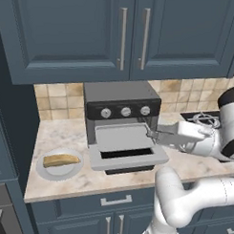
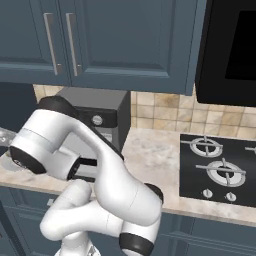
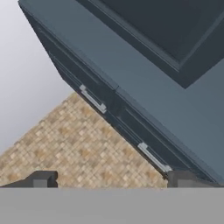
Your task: Pull the toaster oven rack outwards. Pick up the baguette from the plate and place it on the toaster oven rack. Close the toaster oven door fully and set the temperature to the lowest setting.
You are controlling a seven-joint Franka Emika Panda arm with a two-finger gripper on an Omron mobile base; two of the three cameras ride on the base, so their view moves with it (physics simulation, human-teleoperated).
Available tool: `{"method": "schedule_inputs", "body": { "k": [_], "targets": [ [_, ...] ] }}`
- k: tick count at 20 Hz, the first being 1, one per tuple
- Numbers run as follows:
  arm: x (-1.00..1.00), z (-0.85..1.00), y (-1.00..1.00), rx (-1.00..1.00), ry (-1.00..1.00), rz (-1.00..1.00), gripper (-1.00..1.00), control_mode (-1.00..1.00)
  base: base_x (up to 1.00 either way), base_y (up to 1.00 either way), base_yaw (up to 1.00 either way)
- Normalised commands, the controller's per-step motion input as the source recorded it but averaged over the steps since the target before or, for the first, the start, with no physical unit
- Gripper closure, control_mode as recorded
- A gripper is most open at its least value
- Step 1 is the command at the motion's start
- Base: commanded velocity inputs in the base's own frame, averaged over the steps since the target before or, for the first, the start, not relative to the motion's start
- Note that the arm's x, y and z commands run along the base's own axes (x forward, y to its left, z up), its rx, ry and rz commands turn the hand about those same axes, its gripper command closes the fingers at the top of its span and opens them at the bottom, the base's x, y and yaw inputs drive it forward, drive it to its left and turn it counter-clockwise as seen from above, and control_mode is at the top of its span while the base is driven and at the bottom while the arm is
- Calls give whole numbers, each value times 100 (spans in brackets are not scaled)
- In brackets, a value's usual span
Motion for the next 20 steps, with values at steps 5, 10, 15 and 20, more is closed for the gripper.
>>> {"method": "schedule_inputs", "body": {
  "k": [5, 10, 15, 20],
  "targets": [
    [-35, 0, -21, 9, -14, 0, -100, -100, 0, 0, 0],
    [-30, 5, -9, 21, -6, 0, -100, -100, 0, 0, 0],
    [-19, 10, 0, 25, -5, 0, -100, -100, 0, 0, 0],
    [-6, 16, 0, 21, -25, 0, -100, -100, 0, 0, 0]
  ]
}}
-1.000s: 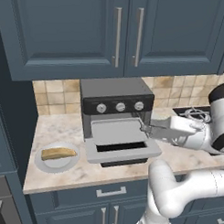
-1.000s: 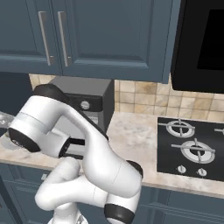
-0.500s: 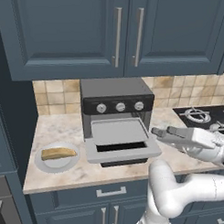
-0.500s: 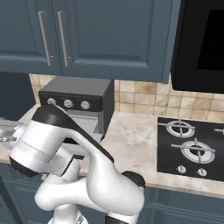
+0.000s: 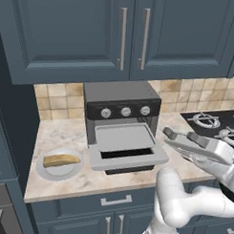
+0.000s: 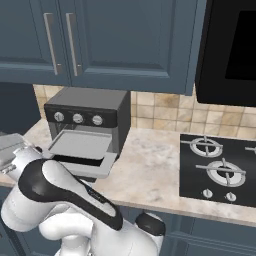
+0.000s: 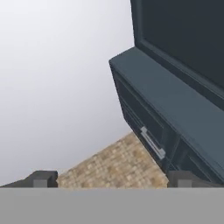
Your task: Pull the toaster oven rack outwards. Pick up the baguette from the plate and place it on the toaster oven rack. Close the toaster oven door fully and set the temperature to the lowest setting.
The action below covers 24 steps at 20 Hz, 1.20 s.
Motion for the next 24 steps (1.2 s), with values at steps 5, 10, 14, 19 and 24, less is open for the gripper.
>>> {"method": "schedule_inputs", "body": {
  "k": [5, 10, 14, 19, 24],
  "targets": [
    [0, 18, 0, 18, -37, -1, -100, -100, 0, 0, 0],
    [0, 8, 0, 3, -44, -1, -100, -100, 0, 0, 0],
    [0, 0, 6, -5, -41, 0, -100, -100, 0, 0, 0],
    [0, 0, 32, -29, -21, -4, -100, -100, 0, 0, 0],
    [5, 4, 57, -50, -1, -11, -100, -100, 0, 0, 0]
  ]
}}
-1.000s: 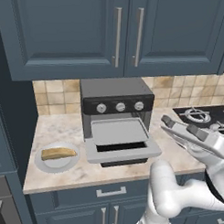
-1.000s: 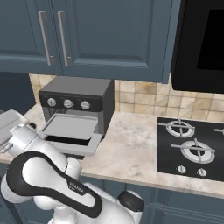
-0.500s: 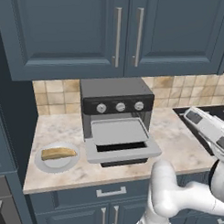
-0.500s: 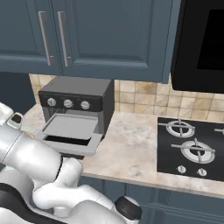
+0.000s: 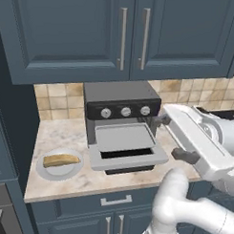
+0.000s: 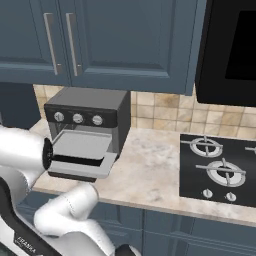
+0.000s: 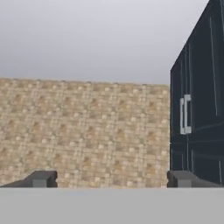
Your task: Pull the toaster oven rack outwards. Pick up the baguette from the plate and place it on the toaster oven rack. Close the toaster oven door fully and set the temperature to the lowest setting.
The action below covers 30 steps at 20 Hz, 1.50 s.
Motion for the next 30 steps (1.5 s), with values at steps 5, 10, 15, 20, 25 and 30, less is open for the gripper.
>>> {"method": "schedule_inputs", "body": {
  "k": [5, 10, 15, 20, 25, 30],
  "targets": [
    [16, -7, 28, -58, 0, -21, -100, -100, 0, 0, 0],
    [12, -1, 0, -58, 2, -20, -100, -100, 0, 0, 0],
    [11, -22, -4, -65, 7, -13, -100, -100, 0, 0, 0],
    [1, -88, -4, -60, 0, -13, -100, -100, 0, 0, 0],
    [0, -100, -6, -48, -10, -13, -100, -100, 0, 0, 0],
    [0, -29, -11, -11, -18, -12, -100, -100, 0, 0, 0]
  ]
}}
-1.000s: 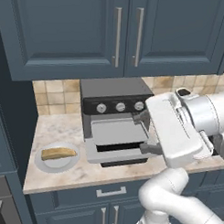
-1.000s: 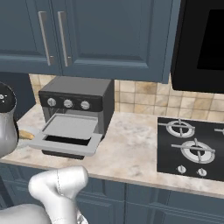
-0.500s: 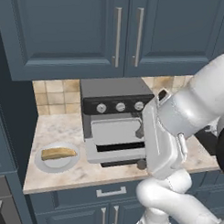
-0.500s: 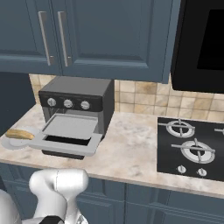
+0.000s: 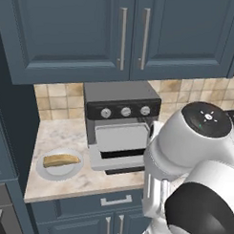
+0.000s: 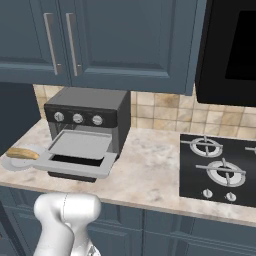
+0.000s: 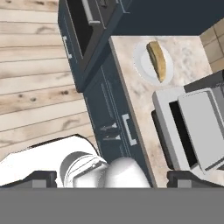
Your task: Pull the toaster oven rack outwards. Pick up the baguette from the plate and place it on the toaster oven rack. Close the toaster oven door fully and set the temperature to the lowest setting.
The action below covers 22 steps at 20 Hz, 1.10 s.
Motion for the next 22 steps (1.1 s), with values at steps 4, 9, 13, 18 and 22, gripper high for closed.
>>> {"method": "schedule_inputs", "body": {
  "k": [4, 9, 13, 18, 22],
  "targets": [
    [5, 2, -2, 1, -14, -3, -100, -100, 0, 0, 0],
    [27, 6, 0, 3, -11, 0, -100, -100, 0, 0, 0],
    [48, 1, 0, 0, -1, 7, -100, -100, 0, 0, 0],
    [49, 0, 0, 0, 0, 10, -100, -100, 0, 0, 0],
    [42, -8, 13, -1, 0, 9, -100, -100, 0, 0, 0]
  ]
}}
